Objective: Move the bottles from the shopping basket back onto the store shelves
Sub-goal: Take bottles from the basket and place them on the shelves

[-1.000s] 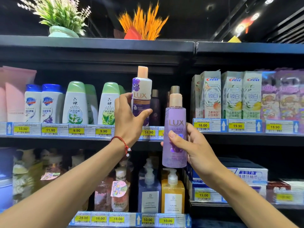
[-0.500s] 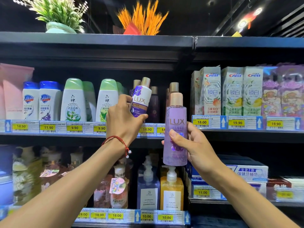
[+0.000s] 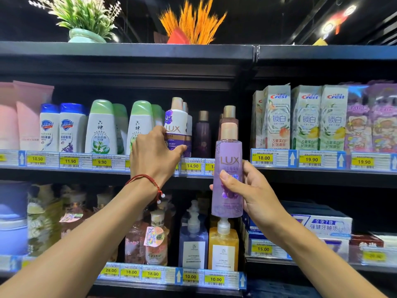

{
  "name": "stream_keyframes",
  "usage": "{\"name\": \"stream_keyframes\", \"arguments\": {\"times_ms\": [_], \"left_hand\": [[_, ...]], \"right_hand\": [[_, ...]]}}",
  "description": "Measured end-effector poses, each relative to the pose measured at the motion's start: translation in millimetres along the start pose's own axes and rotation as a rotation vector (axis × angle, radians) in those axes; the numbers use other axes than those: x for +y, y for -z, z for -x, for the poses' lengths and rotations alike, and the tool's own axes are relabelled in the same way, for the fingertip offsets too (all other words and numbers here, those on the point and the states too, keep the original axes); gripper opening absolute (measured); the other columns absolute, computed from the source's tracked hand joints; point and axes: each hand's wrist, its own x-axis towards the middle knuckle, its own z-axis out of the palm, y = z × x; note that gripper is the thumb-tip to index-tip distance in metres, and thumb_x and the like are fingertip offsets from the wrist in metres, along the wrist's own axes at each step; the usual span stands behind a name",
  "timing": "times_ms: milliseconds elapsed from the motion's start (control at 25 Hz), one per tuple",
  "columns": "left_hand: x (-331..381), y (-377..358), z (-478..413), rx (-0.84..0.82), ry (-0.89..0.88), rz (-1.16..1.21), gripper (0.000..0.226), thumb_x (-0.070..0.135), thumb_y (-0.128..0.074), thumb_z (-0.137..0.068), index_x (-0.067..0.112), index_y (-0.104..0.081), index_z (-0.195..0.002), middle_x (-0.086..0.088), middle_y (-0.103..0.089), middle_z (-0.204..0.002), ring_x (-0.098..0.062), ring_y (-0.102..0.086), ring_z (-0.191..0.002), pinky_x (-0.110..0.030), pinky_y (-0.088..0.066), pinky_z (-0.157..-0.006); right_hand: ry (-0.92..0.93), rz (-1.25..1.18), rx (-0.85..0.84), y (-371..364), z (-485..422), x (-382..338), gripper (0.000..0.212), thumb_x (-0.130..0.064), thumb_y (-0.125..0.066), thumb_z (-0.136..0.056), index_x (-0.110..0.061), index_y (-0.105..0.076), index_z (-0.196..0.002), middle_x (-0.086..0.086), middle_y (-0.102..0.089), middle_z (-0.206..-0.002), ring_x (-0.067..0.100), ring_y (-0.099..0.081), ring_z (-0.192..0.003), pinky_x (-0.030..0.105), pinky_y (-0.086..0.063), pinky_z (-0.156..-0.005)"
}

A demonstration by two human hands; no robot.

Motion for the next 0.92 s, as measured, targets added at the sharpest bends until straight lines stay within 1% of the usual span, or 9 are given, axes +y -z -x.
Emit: {"name": "stream_keyframes", "arguments": {"times_ms": [240, 360, 400, 480, 560, 680, 760, 840, 920], "left_hand": [[-8.1, -2.9, 2.1, -0.054, 0.013, 0.051, 0.035, 0.037, -0.072, -0.086, 0.017, -0.068, -0.115, -0.005, -0.076, -0.099, -0.025, -0.069, -0.089, -0.030, -0.054, -0.075], [-9.9, -0.3, 11.1, -0.109, -0.056, 0.097, 0.033, 0.027, -0.065, -0.091, 0.016, -0.061, -0.122, -0.004, -0.073, -0.103, -0.023, -0.067, -0.089, -0.031, -0.053, -0.077], [-10.4, 2.0, 16.3, -0.115, -0.103, 0.119, 0.033, 0.024, -0.063, -0.093, 0.016, -0.058, -0.125, -0.003, -0.071, -0.107, -0.022, -0.065, -0.092, -0.031, -0.052, -0.080], [-14.1, 8.2, 28.0, -0.113, -0.203, 0.141, 0.044, 0.021, -0.061, -0.096, 0.016, -0.049, -0.137, -0.002, -0.063, -0.127, -0.020, -0.060, -0.110, -0.026, -0.048, -0.096], [-23.2, 16.3, 36.7, -0.119, -0.301, 0.098, 0.054, 0.025, -0.061, -0.096, 0.013, -0.042, -0.146, -0.003, -0.052, -0.140, -0.019, -0.051, -0.126, -0.025, -0.040, -0.108], [-45.9, 23.2, 37.8, -0.154, -0.471, -0.084, 0.055, 0.039, -0.063, -0.094, 0.011, -0.053, -0.140, -0.005, -0.052, -0.136, -0.024, -0.052, -0.123, -0.039, -0.047, -0.107], [-60.4, 24.1, 34.7, -0.193, -0.530, -0.141, 0.061, 0.051, -0.061, -0.093, 0.013, -0.056, -0.140, -0.004, -0.056, -0.132, -0.025, -0.053, -0.118, -0.042, -0.048, -0.103], [-72.4, 22.9, 31.5, -0.214, -0.583, -0.133, 0.064, 0.057, -0.059, -0.093, 0.014, -0.057, -0.141, -0.003, -0.059, -0.127, -0.024, -0.054, -0.113, -0.042, -0.051, -0.099], [-79.8, 22.2, 29.3, -0.207, -0.634, -0.114, 0.066, 0.059, -0.061, -0.091, 0.015, -0.059, -0.140, -0.002, -0.060, -0.124, -0.022, -0.055, -0.109, -0.042, -0.052, -0.096]], "right_hand": [[-0.007, -0.004, -0.029, 4.0, 3.8, -0.1, 0.045, -0.032, -0.070, -0.081, -0.018, -0.063, -0.123, 0.011, -0.077, -0.111, 0.035, -0.074, -0.106, 0.047, -0.061, -0.095], [-0.003, -0.008, -0.039, 0.4, 3.1, -1.2, 0.046, -0.032, -0.070, -0.081, -0.018, -0.063, -0.124, 0.009, -0.077, -0.110, 0.038, -0.072, -0.108, 0.047, -0.061, -0.095], [-0.002, -0.006, -0.035, -1.9, 2.8, -0.8, 0.047, -0.032, -0.070, -0.081, -0.018, -0.063, -0.125, 0.008, -0.077, -0.110, 0.038, -0.072, -0.109, 0.049, -0.060, -0.097], [0.004, 0.008, -0.017, -7.0, 1.1, 0.5, 0.048, -0.033, -0.071, -0.082, -0.019, -0.062, -0.127, 0.006, -0.077, -0.110, 0.035, -0.072, -0.107, 0.047, -0.060, -0.097], [0.023, 0.009, 0.008, -14.6, -1.4, -2.2, 0.045, -0.031, -0.070, -0.085, -0.019, -0.061, -0.128, 0.000, -0.078, -0.108, 0.022, -0.073, -0.100, 0.036, -0.061, -0.092], [0.057, 0.037, 0.063, -25.7, -9.0, -7.7, 0.031, -0.021, -0.067, -0.096, -0.021, -0.061, -0.126, -0.007, -0.077, -0.104, 0.007, -0.071, -0.094, 0.025, -0.059, -0.084], [0.075, 0.089, 0.106, -35.9, -14.6, -9.2, 0.030, -0.023, -0.068, -0.099, -0.021, -0.062, -0.128, -0.006, -0.077, -0.111, 0.006, -0.071, -0.098, 0.025, -0.059, -0.088], [0.086, 0.178, 0.169, -45.5, -19.4, -8.3, 0.035, -0.033, -0.072, -0.097, -0.022, -0.064, -0.130, 0.000, -0.074, -0.122, 0.010, -0.071, -0.109, 0.034, -0.058, -0.098], [0.095, 0.203, 0.214, -52.3, -20.5, -10.9, 0.026, -0.029, -0.072, -0.098, -0.020, -0.069, -0.122, 0.001, -0.077, -0.116, 0.008, -0.072, -0.102, 0.031, -0.060, -0.093]]}}
